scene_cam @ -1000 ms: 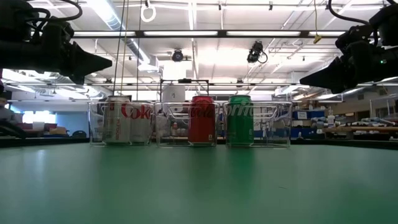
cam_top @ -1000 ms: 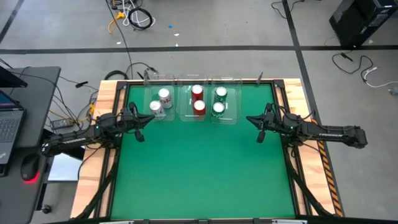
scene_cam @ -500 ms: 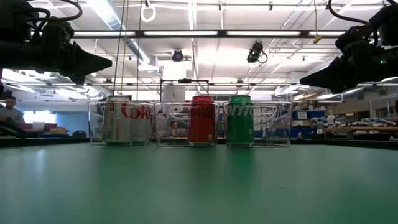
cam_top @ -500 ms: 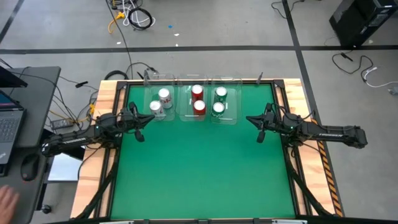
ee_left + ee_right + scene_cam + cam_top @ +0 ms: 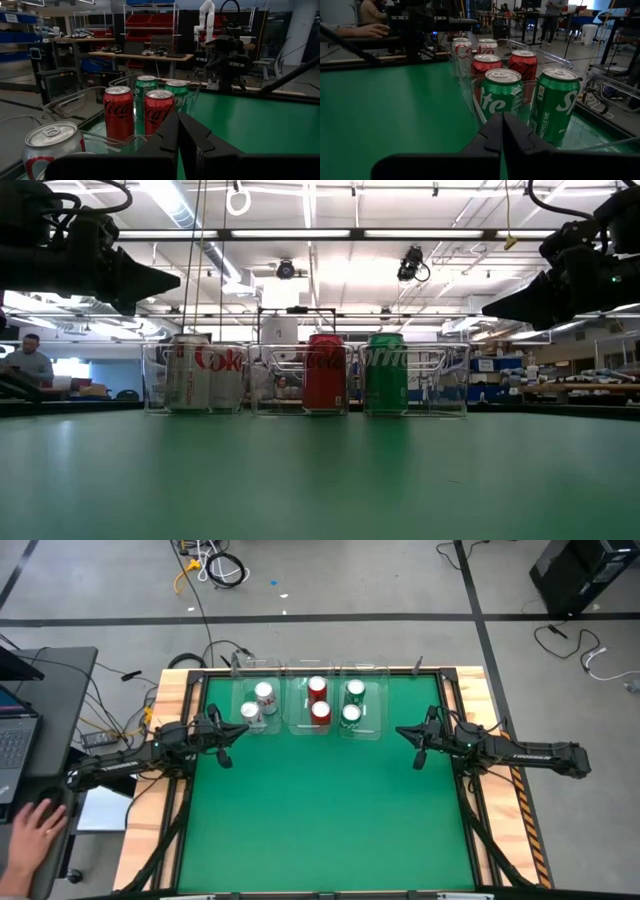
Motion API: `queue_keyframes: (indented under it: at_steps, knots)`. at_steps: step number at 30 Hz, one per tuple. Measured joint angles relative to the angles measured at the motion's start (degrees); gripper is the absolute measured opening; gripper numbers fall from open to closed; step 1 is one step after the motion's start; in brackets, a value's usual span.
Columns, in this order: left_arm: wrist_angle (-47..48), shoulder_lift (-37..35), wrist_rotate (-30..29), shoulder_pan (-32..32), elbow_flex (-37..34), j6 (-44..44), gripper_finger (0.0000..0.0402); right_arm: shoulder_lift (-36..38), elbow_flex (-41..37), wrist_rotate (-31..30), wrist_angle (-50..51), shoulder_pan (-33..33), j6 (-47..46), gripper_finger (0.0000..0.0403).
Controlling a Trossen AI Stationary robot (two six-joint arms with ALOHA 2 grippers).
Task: Sort soda cans
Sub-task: Return to Home Position
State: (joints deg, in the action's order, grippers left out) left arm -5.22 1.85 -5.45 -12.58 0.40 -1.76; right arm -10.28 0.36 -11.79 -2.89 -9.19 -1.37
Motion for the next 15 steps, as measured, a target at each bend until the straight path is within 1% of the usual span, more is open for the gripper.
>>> queue_keyframes:
  at_steps: [15]
  knots:
    - [0.0,0.0,0.0,0.0,0.0,0.0,0.0012,0.0,0.0,0.0,0.01,0.0,0.0,0.0003]
